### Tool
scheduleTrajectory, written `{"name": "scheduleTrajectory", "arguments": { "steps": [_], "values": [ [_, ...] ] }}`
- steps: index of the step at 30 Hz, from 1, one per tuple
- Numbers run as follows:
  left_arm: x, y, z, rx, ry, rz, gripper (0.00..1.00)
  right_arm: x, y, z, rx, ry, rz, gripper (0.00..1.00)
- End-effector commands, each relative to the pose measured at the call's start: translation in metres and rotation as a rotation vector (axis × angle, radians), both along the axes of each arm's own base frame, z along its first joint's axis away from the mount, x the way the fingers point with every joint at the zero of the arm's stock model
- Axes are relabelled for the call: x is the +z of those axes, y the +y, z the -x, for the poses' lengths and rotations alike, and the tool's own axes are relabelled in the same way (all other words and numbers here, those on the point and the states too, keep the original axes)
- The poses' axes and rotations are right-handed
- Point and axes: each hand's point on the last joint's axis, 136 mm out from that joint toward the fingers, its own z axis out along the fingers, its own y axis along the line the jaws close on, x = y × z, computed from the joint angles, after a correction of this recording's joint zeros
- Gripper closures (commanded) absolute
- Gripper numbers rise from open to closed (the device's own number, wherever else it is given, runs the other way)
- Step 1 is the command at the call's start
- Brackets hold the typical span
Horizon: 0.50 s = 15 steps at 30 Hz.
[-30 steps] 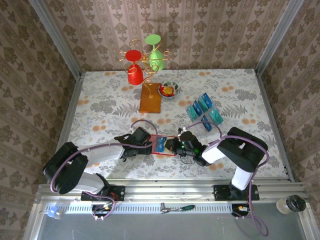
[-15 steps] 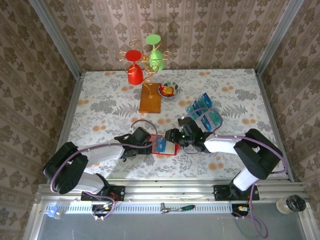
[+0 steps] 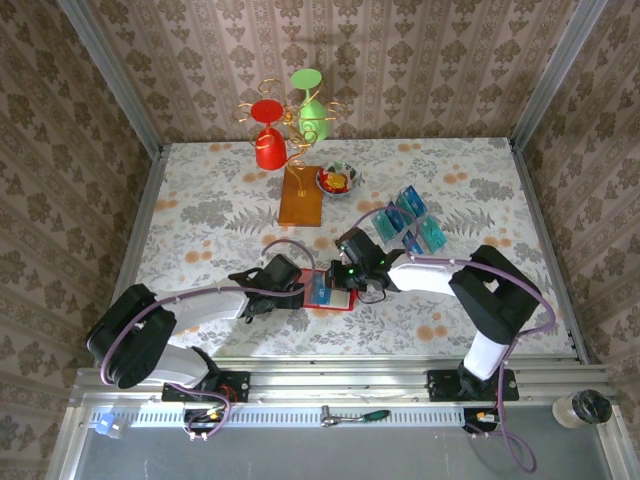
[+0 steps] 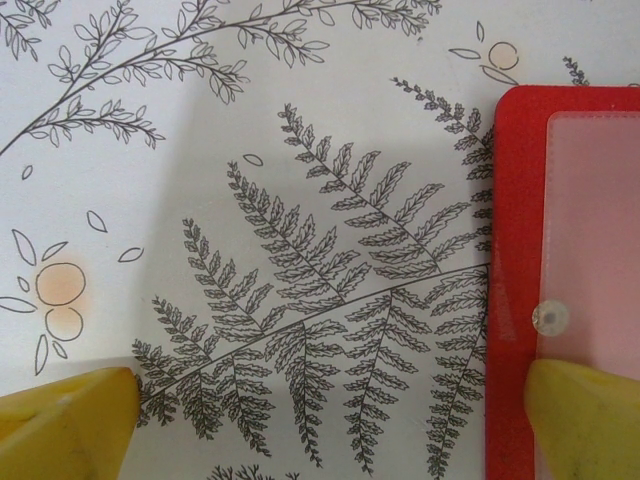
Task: Put the credit cards into the card holder
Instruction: Insert the credit card into the card slot.
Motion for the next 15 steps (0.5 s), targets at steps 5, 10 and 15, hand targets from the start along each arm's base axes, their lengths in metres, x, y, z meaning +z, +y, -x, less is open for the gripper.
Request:
{"name": "scheduleTrajectory", "arguments": {
  "steps": [5,10,15],
  "values": [
    [-0.003,0.008,0.002,0.015,0.000,-0.019,0.00,-0.016,0.008,0.007,0.040,0.043,0.049,1.00],
    [-0.004,0.008,0.002,0.014,0.002,-0.016,0.00,-0.022,0.018,0.006,0.046,0.058,0.055,1.00],
    [-0.004,0.008,0.002,0.016,0.003,-0.017,0.00,-0.021,0.028,0.004,0.055,0.065,0.040,1.00]
  ]
}}
